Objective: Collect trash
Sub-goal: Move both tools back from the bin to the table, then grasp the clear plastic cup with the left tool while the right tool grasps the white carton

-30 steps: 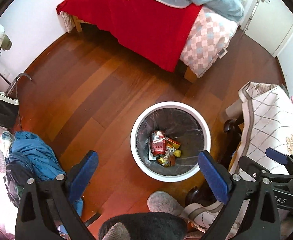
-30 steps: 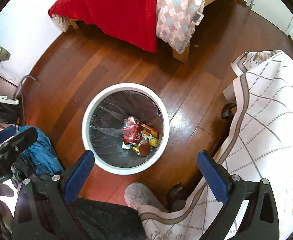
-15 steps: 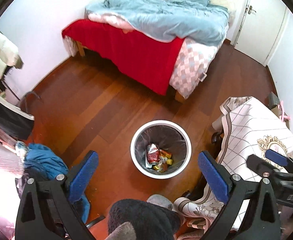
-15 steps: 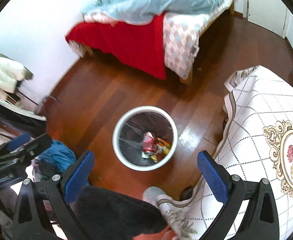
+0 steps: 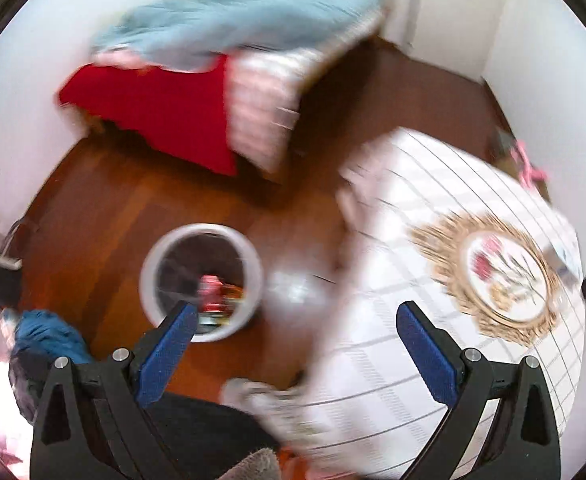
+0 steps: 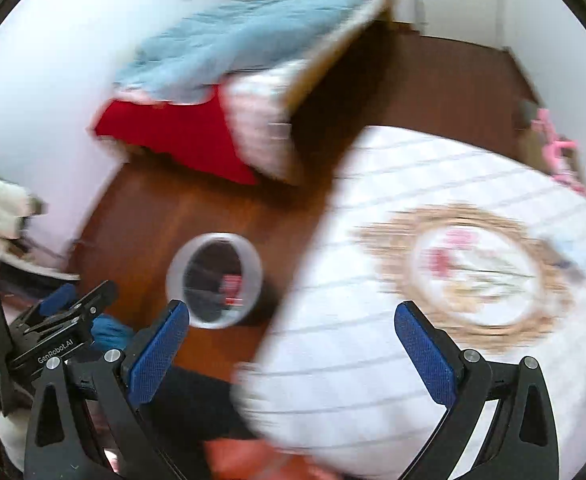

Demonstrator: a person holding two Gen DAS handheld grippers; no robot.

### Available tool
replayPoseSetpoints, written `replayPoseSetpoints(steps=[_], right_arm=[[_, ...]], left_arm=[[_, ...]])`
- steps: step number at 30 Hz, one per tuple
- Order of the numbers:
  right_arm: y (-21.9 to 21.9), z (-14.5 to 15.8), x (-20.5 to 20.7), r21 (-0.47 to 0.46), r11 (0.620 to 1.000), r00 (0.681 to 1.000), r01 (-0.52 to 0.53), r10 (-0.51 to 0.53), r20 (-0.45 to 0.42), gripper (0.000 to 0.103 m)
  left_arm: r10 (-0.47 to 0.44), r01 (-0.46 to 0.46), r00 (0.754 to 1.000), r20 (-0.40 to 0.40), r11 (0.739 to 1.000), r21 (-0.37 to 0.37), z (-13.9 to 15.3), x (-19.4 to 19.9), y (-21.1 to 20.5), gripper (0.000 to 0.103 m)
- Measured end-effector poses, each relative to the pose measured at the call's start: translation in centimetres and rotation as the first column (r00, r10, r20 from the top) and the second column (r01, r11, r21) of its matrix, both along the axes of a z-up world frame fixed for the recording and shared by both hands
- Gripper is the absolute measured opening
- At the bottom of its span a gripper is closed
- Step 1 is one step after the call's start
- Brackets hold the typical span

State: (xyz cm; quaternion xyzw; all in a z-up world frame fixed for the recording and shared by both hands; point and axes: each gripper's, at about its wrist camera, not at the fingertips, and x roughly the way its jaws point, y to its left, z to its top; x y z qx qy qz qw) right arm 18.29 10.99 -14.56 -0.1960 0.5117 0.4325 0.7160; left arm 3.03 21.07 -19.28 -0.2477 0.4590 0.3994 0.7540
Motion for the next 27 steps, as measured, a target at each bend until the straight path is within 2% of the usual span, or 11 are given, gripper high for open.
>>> replayPoseSetpoints(steps=[3,7,11,12,17,21,24,25,27], right_arm=[[-3.7,-2.3,7.4,-0.110,0.992,0.996,0.067,-0.061,0.059,0.103],[-8.2,-6.8,17.5,-0.266,0.954,0.988,0.136,-0.112,0.105,0.103],[-11.3,-11.9,25.5,-0.375,0.911,0.985,0.170,-0.141,0.104,0.100],[-11.6,-12.9,27.0,-0.384,0.907,0.984,0.174,-0.147,0.099,0.097],[-10.6,-16.7,30.6,-0.423,0.899,0.988,0.117,-0.064,0.139,0.097],[-9.7,-18.8,32.3,-0.388,0.919,0.996,0.072,-0.046,0.077,0.096],[-10.4,-19.2,32.4,-0.337,0.936,0.995,0.101,-0.097,0.029,0.056],[-11.0,-19.1,32.3,-0.322,0.939,0.993,0.119,-0.120,0.015,0.048],[-12.8,-19.0,32.0,-0.320,0.929,0.981,0.185,-0.192,0.009,0.041]], left_arm=[[-0.093,0.092,0.995,-0.035,0.995,-0.026,-3.3,7.6,-3.0,0.102],[-0.210,0.206,0.971,-0.111,0.978,-0.046,-7.8,16.4,-5.9,0.102],[-0.258,0.250,0.952,-0.164,0.966,-0.066,-10.7,21.2,-6.8,0.102],[-0.267,0.259,0.948,-0.175,0.963,-0.067,-11.3,22.0,-6.8,0.102],[-0.290,0.284,0.934,-0.209,0.957,-0.058,-12.6,24.4,-6.9,0.102],[-0.296,0.291,0.933,-0.205,0.955,-0.055,-12.5,24.8,-7.1,0.102],[-0.333,0.331,0.930,-0.154,0.943,-0.041,-11.1,25.2,-8.3,0.102],[-0.354,0.352,0.926,-0.133,0.935,-0.037,-10.6,25.3,-9.0,0.102],[-0.423,0.421,0.904,-0.061,0.906,-0.037,-9.3,25.7,-11.1,0.102]])
